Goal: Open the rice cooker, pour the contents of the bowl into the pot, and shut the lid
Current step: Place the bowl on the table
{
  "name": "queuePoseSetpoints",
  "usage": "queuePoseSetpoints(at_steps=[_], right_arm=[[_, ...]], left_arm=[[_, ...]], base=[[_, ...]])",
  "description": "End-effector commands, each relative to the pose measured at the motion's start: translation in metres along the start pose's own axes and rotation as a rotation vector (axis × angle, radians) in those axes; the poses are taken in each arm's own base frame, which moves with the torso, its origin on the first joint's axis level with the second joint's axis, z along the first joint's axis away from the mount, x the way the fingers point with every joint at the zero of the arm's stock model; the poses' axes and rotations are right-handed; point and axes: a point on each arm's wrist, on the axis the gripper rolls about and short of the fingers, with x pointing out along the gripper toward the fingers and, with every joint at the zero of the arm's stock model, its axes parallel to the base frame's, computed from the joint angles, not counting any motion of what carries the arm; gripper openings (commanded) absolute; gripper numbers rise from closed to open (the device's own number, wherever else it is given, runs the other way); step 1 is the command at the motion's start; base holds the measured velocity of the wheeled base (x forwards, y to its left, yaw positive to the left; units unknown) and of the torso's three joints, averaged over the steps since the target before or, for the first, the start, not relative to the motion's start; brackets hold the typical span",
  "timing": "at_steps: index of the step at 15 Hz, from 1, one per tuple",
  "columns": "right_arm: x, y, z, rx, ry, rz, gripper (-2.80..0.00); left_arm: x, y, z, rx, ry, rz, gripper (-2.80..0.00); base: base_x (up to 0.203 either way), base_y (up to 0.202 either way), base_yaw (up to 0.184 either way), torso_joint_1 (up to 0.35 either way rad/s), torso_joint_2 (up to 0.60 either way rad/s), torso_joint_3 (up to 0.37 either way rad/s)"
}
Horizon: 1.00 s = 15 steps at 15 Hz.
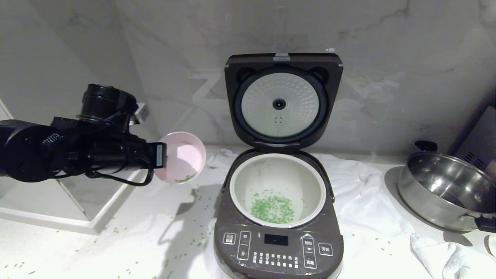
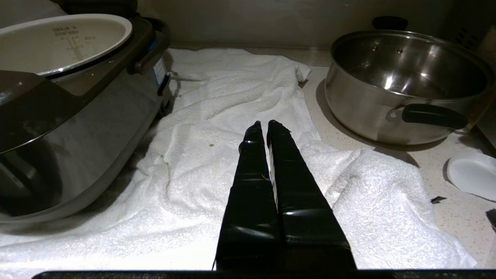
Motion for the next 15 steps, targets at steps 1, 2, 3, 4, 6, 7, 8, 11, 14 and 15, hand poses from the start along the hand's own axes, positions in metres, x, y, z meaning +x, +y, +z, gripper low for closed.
queuePoseSetpoints(at_steps=[1, 2, 3, 4, 6, 7, 8, 11, 14, 15], right_arm=[[0.000, 0.000, 0.000, 0.000, 0.000, 0.001, -2.80], [0.000, 0.000, -0.001, 0.000, 0.002, 0.001, -2.80], [0.000, 0.000, -0.001, 0.000, 0.001, 0.001, -2.80], [0.000, 0.000, -0.001, 0.000, 0.002, 0.001, -2.80], [0.000, 0.000, -0.001, 0.000, 0.002, 0.001, -2.80], [0.000, 0.000, -0.001, 0.000, 0.002, 0.001, -2.80], [0.000, 0.000, -0.001, 0.000, 0.002, 0.001, -2.80], [0.000, 0.000, -0.001, 0.000, 0.001, 0.001, -2.80], [0.000, 0.000, -0.001, 0.000, 0.001, 0.001, -2.80], [0.000, 0.000, -0.001, 0.000, 0.002, 0.001, -2.80]], left_arm=[[-0.008, 0.027, -0.017, -0.016, 0.218, 0.081, -2.80], [-0.010, 0.039, -0.026, -0.017, 0.322, 0.095, -2.80], [-0.012, 0.053, -0.033, -0.018, 0.389, 0.092, -2.80], [-0.010, 0.065, -0.041, -0.015, 0.437, 0.094, -2.80], [-0.005, 0.079, -0.055, -0.016, 0.508, 0.106, -2.80], [-0.003, 0.082, -0.062, -0.022, 0.540, 0.112, -2.80], [-0.001, 0.084, -0.070, -0.026, 0.570, 0.116, -2.80], [0.016, 0.091, -0.093, -0.039, 0.590, 0.128, -2.80], [0.032, 0.110, -0.125, 0.024, 0.510, 0.140, -2.80], [0.032, 0.122, -0.133, 0.055, 0.499, 0.149, -2.80]], base=[[0.000, 0.000, 0.000, 0.000, 0.00, 0.000], [0.000, 0.000, 0.000, 0.000, 0.00, 0.000], [0.000, 0.000, 0.000, 0.000, 0.00, 0.000], [0.000, 0.000, 0.000, 0.000, 0.00, 0.000], [0.000, 0.000, 0.000, 0.000, 0.00, 0.000], [0.000, 0.000, 0.000, 0.000, 0.00, 0.000], [0.000, 0.000, 0.000, 0.000, 0.00, 0.000], [0.000, 0.000, 0.000, 0.000, 0.00, 0.000], [0.000, 0.000, 0.000, 0.000, 0.00, 0.000], [0.000, 0.000, 0.000, 0.000, 0.00, 0.000]])
